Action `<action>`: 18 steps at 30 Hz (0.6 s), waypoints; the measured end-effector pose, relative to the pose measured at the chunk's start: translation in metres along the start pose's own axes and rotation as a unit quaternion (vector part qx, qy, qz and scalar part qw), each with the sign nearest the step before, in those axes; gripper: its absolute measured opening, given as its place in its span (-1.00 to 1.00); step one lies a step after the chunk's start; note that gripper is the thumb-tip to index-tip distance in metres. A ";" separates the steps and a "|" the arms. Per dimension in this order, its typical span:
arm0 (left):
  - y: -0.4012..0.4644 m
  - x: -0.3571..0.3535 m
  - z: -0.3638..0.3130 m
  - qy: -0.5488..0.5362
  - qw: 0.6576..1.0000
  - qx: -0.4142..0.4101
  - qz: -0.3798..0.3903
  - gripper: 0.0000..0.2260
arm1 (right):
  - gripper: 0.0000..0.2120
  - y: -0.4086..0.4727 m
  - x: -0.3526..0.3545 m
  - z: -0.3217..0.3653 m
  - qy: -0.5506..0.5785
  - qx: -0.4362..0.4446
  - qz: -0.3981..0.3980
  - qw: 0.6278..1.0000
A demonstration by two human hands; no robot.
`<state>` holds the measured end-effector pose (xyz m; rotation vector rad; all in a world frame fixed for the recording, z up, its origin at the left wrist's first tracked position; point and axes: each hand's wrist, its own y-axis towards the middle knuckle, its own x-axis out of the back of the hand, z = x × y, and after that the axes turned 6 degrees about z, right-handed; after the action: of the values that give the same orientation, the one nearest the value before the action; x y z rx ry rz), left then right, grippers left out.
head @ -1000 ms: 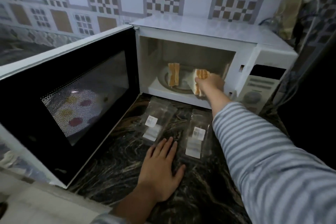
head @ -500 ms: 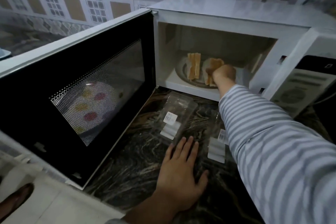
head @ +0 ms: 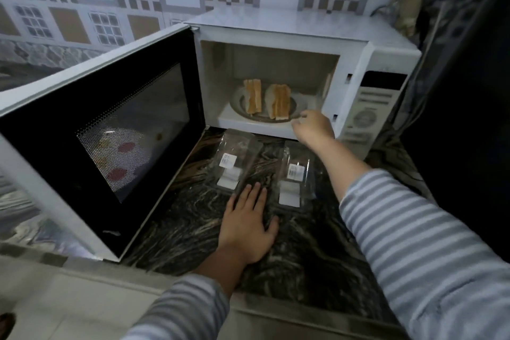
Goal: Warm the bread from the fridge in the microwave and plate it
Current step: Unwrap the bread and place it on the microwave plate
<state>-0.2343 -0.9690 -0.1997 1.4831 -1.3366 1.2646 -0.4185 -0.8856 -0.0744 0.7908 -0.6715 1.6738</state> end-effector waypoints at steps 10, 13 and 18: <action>-0.003 0.027 -0.020 -0.353 0.931 0.025 -0.089 -0.56 | -0.50 -0.101 -0.018 -0.052 0.156 -0.052 -0.022 0.986; 0.010 0.033 -0.024 -0.387 0.918 0.005 -0.092 -0.58 | -0.49 -0.111 -0.030 -0.064 0.182 -0.079 -0.015 0.980; 0.023 0.036 -0.019 -0.395 0.917 -0.014 -0.043 -0.63 | -0.58 -0.116 -0.048 -0.078 0.205 -0.091 0.008 0.974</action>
<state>-0.2616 -0.9626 -0.1624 2.1169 -1.7393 0.5714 -0.3105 -0.8275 -0.1568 0.2940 -0.5298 1.6944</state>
